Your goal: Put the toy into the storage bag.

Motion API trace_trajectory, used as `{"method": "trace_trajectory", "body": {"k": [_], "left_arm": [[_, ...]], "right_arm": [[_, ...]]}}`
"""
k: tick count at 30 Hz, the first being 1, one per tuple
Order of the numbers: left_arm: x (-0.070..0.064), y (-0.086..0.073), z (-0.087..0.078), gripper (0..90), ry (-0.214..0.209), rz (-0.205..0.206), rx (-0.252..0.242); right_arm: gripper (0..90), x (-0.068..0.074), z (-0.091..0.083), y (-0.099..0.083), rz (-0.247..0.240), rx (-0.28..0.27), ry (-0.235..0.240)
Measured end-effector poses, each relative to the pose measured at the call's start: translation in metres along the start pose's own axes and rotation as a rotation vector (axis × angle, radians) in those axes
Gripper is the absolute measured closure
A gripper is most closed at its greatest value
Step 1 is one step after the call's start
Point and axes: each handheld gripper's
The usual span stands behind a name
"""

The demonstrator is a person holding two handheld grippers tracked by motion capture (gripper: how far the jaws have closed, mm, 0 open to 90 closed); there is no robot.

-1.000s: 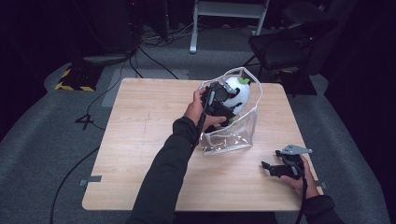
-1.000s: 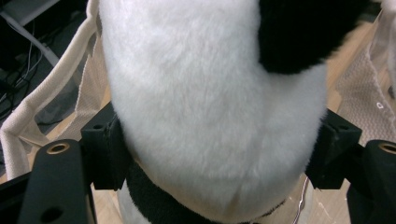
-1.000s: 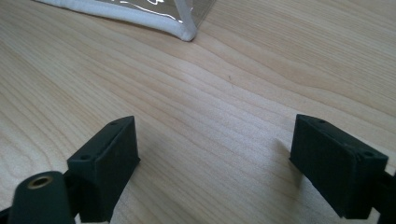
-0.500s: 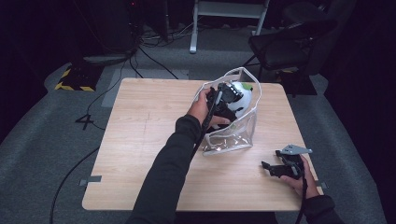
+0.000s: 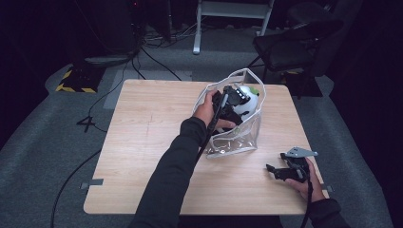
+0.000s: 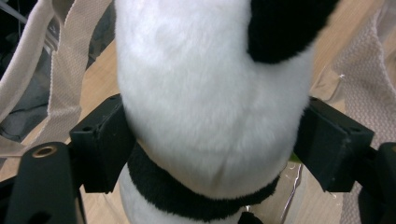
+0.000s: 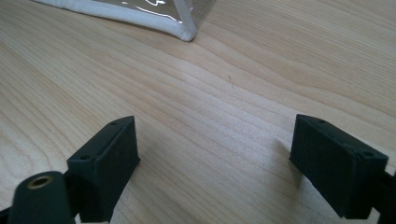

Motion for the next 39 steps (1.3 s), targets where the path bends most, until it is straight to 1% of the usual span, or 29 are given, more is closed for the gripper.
{"method": "trace_trajectory", "body": {"k": [1,2,5,13,17,18,22,23,24,30,35,39], "left_arm": [[0.001,0.0,-0.001,17.8,-0.005,-0.007,-0.011],[0.001,0.0,-0.002,18.1,-0.012,-0.008,-0.012],[0.0,-0.001,-0.001,19.4,-0.023,0.01,0.01],[0.001,-0.003,-0.001,19.9,-0.023,0.005,0.006],[0.004,-0.004,-0.004,19.7,-0.026,-0.011,-0.013],[0.005,-0.005,-0.005,19.4,-0.027,-0.021,-0.016],[0.008,-0.007,-0.009,18.8,-0.034,-0.03,-0.038],[0.009,-0.007,-0.011,18.4,-0.03,-0.028,-0.045],[0.01,-0.008,-0.012,18.3,-0.027,-0.034,-0.051],[0.014,-0.009,-0.02,17.7,-0.025,-0.044,-0.087],[0.016,-0.01,-0.026,17.7,0.004,-0.049,-0.114],[0.018,-0.012,-0.032,17.7,0.003,-0.061,-0.142]], "right_arm": [[15.0,0.0,0.0,0.0,0.0,0.0,0.0],[15.0,0.0,0.0,0.0,0.0,0.0,0.0],[14.9,0.0,0.0,0.0,0.0,0.0,0.0],[14.9,0.0,0.0,0.0,0.0,0.001,0.0],[14.9,0.0,0.0,0.0,0.0,0.001,0.0],[15.0,0.0,0.0,0.0,0.0,0.001,0.0],[15.0,0.0,0.0,0.0,-0.001,0.001,0.0],[15.0,0.0,0.0,0.0,0.0,0.001,0.0],[15.0,0.0,0.0,0.0,0.0,0.001,0.0],[15.0,0.0,0.0,0.0,0.0,0.001,-0.001],[15.0,0.0,0.0,0.0,0.0,0.001,0.0],[15.0,0.0,0.0,0.0,0.0,0.001,-0.001]]}}
Point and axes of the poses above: each handheld gripper's, and its own axes: z roughly forward along the jaws, y roughly out of its top, x roughly to its left, and after that the axes turned 3 degrees about -x, right-handed
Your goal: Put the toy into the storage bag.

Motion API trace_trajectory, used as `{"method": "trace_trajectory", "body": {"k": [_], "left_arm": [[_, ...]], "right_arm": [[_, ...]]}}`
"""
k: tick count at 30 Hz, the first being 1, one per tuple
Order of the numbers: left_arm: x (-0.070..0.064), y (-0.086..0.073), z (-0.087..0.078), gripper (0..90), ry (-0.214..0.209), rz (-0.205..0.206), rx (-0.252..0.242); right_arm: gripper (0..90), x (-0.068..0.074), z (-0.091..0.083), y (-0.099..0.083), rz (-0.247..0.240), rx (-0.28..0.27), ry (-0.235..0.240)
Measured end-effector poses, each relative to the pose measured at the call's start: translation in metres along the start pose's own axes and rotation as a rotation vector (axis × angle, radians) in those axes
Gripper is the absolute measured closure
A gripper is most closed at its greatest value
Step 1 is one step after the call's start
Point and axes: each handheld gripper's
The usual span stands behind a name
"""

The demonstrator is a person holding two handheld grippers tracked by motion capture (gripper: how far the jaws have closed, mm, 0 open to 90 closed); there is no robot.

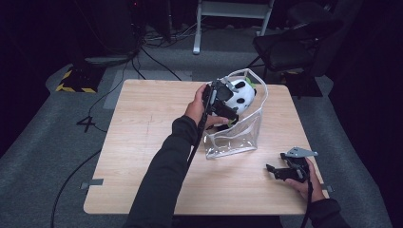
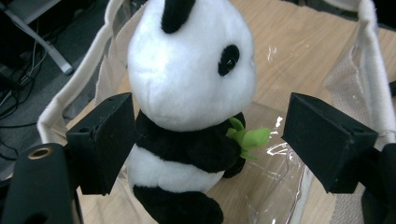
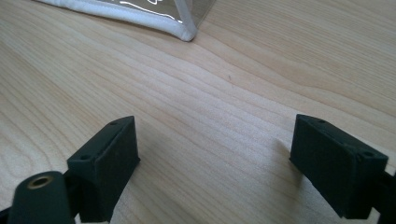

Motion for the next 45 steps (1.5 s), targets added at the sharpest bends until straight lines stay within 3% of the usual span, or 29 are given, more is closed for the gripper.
{"method": "trace_trajectory", "body": {"k": [16,22,45], "left_arm": [[0.004,-0.004,-0.024,17.7,0.027,0.015,-0.064],[0.009,-0.008,-0.031,16.6,0.014,0.011,-0.087],[0.028,-0.037,-0.057,16.6,0.054,-0.04,-0.198]], "right_arm": [[15.0,0.0,0.0,0.0,0.0,0.0,0.0],[15.0,0.0,0.0,0.0,0.0,0.0,0.0],[15.0,0.0,0.0,0.0,0.0,0.0,0.0]]}}
Point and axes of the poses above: each handheld gripper's, and its own axes: z roughly forward along the jaws, y roughly out of its top, x roughly to its left, and after that the axes turned 3 degrees about -x, right-handed
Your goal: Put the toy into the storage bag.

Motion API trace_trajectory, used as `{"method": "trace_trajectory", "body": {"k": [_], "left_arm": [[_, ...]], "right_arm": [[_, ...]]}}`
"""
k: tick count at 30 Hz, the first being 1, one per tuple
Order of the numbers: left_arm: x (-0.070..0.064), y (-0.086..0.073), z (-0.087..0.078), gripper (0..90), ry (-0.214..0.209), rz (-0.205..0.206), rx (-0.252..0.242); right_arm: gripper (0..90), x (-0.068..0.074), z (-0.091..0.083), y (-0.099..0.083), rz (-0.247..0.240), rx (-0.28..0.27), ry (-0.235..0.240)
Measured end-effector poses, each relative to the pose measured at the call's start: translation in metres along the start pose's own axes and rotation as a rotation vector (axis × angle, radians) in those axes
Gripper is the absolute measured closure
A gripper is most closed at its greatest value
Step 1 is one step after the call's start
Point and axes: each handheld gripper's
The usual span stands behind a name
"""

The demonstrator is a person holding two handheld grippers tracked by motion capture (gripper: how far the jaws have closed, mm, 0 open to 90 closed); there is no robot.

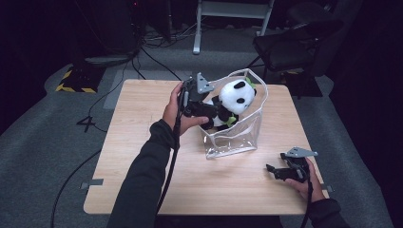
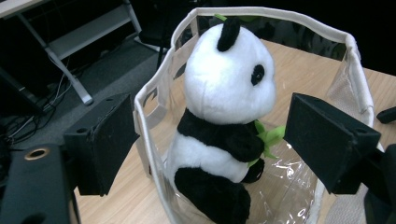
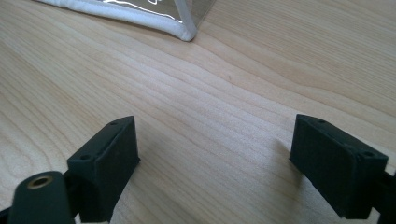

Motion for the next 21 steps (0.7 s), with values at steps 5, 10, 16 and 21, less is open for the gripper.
{"method": "trace_trajectory", "body": {"k": [5,10,16,21], "left_arm": [[0.007,-0.006,-0.007,16.6,0.019,-0.012,-0.011],[0.014,-0.012,-0.012,16.6,0.041,-0.025,-0.01],[0.021,-0.02,-0.017,16.3,0.064,-0.032,-0.004],[0.026,-0.025,-0.022,16.3,0.089,-0.05,-0.005]], "right_arm": [[15.0,0.0,0.0,0.0,0.001,0.0,0.0],[15.0,0.0,0.0,0.0,0.0,0.0,0.0],[15.0,0.0,0.0,0.0,0.0,0.0,0.0],[15.0,0.0,0.0,0.0,0.0,0.0,0.0]]}}
Point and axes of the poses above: each handheld gripper's, and its own axes: z roughly forward along the jaws, y roughly out of its top, x roughly to its left, and after that the axes turned 3 degrees about -x, right-handed
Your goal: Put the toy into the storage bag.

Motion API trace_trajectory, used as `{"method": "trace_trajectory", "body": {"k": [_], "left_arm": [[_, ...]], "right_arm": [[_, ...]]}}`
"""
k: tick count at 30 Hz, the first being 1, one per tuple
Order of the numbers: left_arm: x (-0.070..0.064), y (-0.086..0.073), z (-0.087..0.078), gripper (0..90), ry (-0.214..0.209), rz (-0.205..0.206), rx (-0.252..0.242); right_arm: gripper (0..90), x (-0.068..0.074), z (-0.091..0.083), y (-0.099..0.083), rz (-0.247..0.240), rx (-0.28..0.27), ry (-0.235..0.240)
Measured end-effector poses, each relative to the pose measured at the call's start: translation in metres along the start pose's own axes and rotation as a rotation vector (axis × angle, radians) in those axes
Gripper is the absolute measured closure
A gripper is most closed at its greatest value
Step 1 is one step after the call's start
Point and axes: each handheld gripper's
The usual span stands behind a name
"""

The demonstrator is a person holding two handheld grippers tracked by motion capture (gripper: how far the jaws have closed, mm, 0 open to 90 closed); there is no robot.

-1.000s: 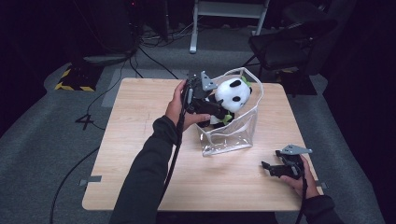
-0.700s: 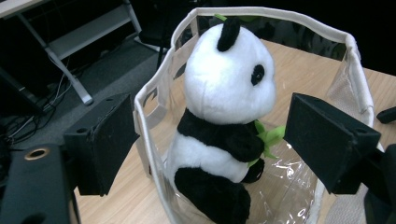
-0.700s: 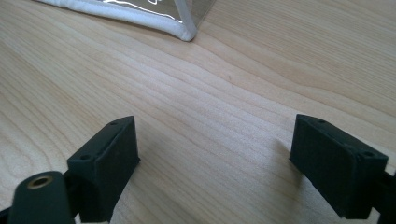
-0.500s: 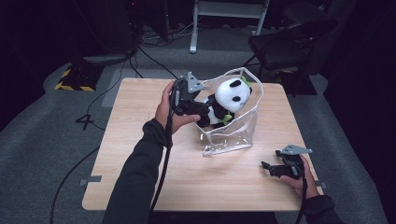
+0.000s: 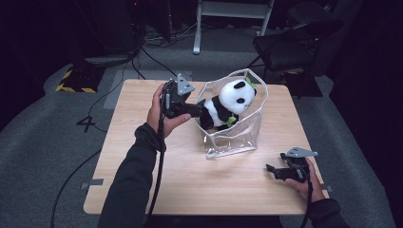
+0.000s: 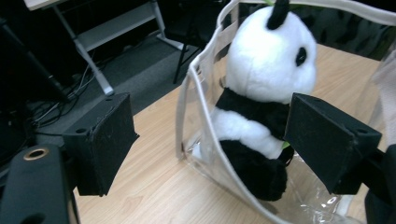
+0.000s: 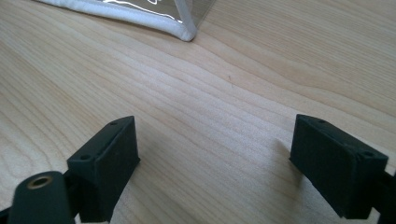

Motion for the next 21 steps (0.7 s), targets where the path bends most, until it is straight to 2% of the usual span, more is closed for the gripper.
{"method": "trace_trajectory", "body": {"k": [6,21], "left_arm": [[0.006,-0.009,-0.002,16.3,0.03,-0.007,0.022],[0.023,-0.034,-0.007,16.3,0.071,-0.03,0.061]], "right_arm": [[14.9,0.0,0.0,0.0,0.0,0.0,0.0],[15.0,0.0,0.0,0.0,0.001,0.0,0.0]]}}
Point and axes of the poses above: each handheld gripper's, and its own axes: z roughly forward along the jaws, y roughly out of its top, x roughly to its left, and after that the axes turned 3 degrees about -x, right-handed
